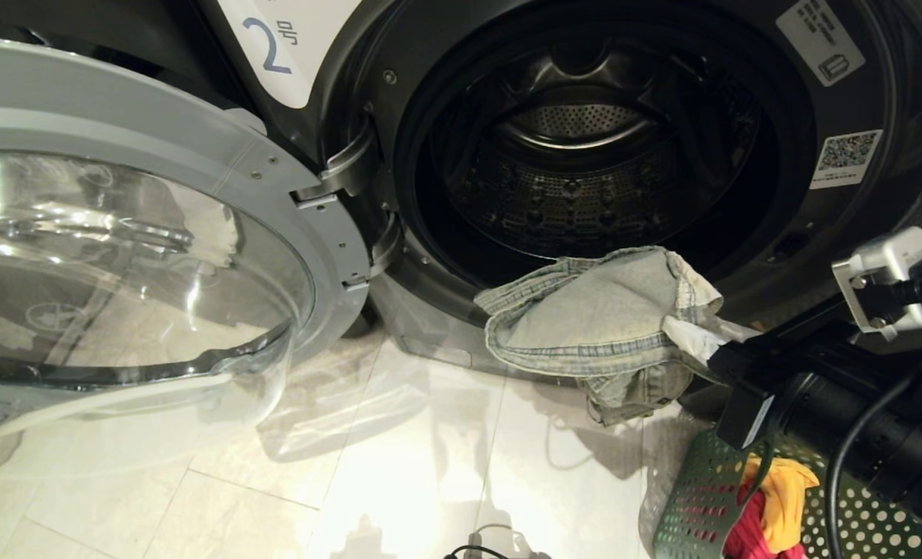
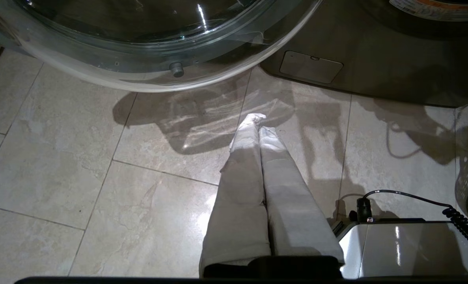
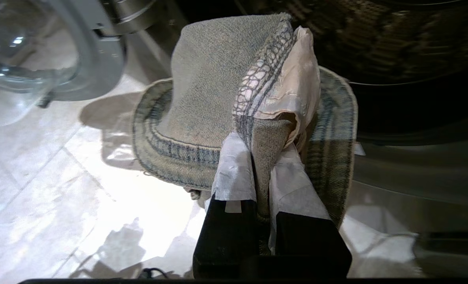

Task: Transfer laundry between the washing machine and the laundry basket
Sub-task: Pick a cloth and place it into the basket

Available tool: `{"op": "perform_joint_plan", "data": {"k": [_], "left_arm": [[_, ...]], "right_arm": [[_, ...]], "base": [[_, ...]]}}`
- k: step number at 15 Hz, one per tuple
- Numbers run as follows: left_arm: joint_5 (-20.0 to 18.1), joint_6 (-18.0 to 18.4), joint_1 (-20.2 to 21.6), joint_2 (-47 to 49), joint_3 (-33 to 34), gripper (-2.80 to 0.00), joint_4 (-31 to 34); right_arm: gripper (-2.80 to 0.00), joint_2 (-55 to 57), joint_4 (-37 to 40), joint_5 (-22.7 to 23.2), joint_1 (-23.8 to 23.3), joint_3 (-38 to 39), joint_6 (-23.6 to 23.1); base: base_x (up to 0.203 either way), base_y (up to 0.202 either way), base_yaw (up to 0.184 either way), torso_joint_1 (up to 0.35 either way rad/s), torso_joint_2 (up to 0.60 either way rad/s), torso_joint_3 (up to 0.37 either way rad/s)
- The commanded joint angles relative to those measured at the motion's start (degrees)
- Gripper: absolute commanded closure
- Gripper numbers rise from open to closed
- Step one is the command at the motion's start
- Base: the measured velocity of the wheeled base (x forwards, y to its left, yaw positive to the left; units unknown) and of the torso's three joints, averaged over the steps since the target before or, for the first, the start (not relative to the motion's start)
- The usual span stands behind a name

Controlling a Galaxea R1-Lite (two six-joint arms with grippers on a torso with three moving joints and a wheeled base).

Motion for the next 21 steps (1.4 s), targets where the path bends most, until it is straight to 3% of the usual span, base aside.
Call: {"op": "perform_joint_plan", "data": {"k": [1,4,7,11,18,21], "left_arm": [[0.01,-0.01,0.00,0.09,0.00,0.00,0.00],[0.01,-0.01,0.00,0.09,0.00,0.00,0.00],[0.01,0.08,0.00,0.09,0.00,0.00,0.00],[0.01,0.08,0.00,0.09,0.00,0.00,0.00],[-0.08,-0.01,0.00,0.09,0.00,0.00,-0.09],[-0.08,-0.08,0.00,0.09,0.00,0.00,-0.09]], "right_arm": [[0.00,-4.06,1.99,-2.04,-2.05,-0.35,-1.51],[0.00,-9.88,10.55,-3.18,-8.28,-3.68,-3.16],[0.00,-17.99,24.21,-3.29,-12.85,-6.06,-3.29],[0.00,-25.69,36.25,-3.38,-14.06,-5.92,-3.22],[0.00,-27.85,36.62,-1.08,-13.99,-3.73,-3.65],[0.00,-30.85,36.59,-0.76,-13.99,-1.35,-8.25]], "base": [[0.000,0.000,0.000,0.000,0.00,0.000],[0.000,0.000,0.000,0.000,0.00,0.000],[0.000,0.000,0.000,0.000,0.00,0.000],[0.000,0.000,0.000,0.000,0.00,0.000],[0.000,0.000,0.000,0.000,0.00,0.000],[0.000,0.000,0.000,0.000,0.00,0.000]]}}
